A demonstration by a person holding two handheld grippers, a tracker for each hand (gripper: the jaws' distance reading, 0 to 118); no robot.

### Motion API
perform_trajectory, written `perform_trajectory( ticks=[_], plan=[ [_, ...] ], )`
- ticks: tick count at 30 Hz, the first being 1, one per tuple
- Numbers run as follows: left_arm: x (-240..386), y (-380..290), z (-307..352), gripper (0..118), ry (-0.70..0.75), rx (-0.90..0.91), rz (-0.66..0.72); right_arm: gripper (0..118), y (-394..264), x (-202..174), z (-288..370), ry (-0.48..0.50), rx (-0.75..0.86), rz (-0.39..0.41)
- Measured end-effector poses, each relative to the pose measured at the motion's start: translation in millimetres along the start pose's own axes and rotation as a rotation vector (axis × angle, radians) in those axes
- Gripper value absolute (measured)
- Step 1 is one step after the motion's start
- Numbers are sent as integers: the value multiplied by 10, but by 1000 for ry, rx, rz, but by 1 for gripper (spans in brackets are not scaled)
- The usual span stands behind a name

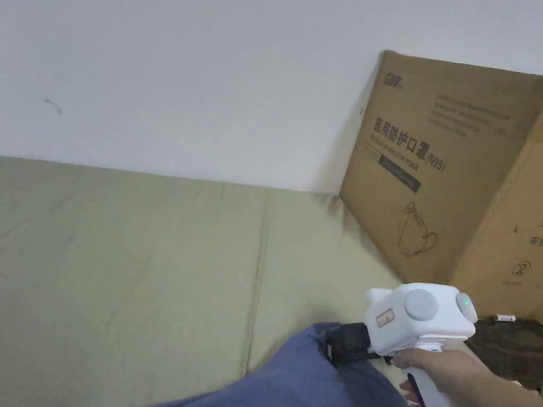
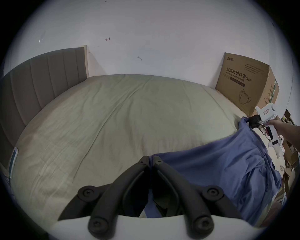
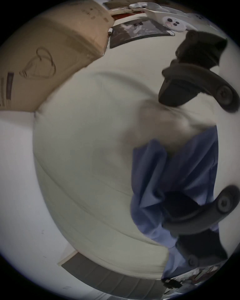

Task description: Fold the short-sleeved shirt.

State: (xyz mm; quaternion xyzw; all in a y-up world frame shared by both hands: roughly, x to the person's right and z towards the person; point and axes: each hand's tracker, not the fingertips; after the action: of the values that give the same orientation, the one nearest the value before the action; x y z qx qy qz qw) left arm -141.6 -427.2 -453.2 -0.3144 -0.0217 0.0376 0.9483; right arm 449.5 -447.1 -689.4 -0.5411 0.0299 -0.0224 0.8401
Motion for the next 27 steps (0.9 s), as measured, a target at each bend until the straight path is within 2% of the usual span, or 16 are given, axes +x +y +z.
perform_trajectory(
  ticks=[1,2,3,4,6,7,8,12,15,17,18,20,23,27],
  plan=[
    [1,-2,-10,2,7,1,-9,98,-1,-68,5,-73,9,45],
    [11,-6,-16,2,10,-1,-14,96,-30,-103,9,-90,18,75],
    [26,-7,-7,2,12,-2,-17,91,-42,-124,73,-56,42,83],
    [34,-4,9,2,11,-1,-19,75,-61,-159,162,-28,82,86],
    [28,25,62,2,11,-2,-17,6,-150,-211,335,-6,130,82],
    [33,44,119,2,4,-5,0,2,-235,-247,462,44,163,51],
    [40,60,185,2,-11,9,29,2,-312,-268,587,98,196,42],
    [35,245,525,2,-51,62,70,2,-652,-214,1298,70,351,-3],
    [46,536,815,2,-58,113,31,2,-804,-89,1970,90,414,-54],
    [64,795,1037,2,-68,170,-2,2,-882,-28,2445,138,470,-73],
    [64,933,1133,2,-78,192,-12,2,-881,-9,2667,125,511,-86],
    [85,1235,1331,2,-88,218,-20,2,-882,11,3076,140,541,-91],
    [96,1690,1620,2,-118,273,-15,2,-825,-33,3668,110,623,-74],
    [144,2265,1932,2,-124,326,-34,2,-735,-147,4348,134,721,-85]
  ],
)
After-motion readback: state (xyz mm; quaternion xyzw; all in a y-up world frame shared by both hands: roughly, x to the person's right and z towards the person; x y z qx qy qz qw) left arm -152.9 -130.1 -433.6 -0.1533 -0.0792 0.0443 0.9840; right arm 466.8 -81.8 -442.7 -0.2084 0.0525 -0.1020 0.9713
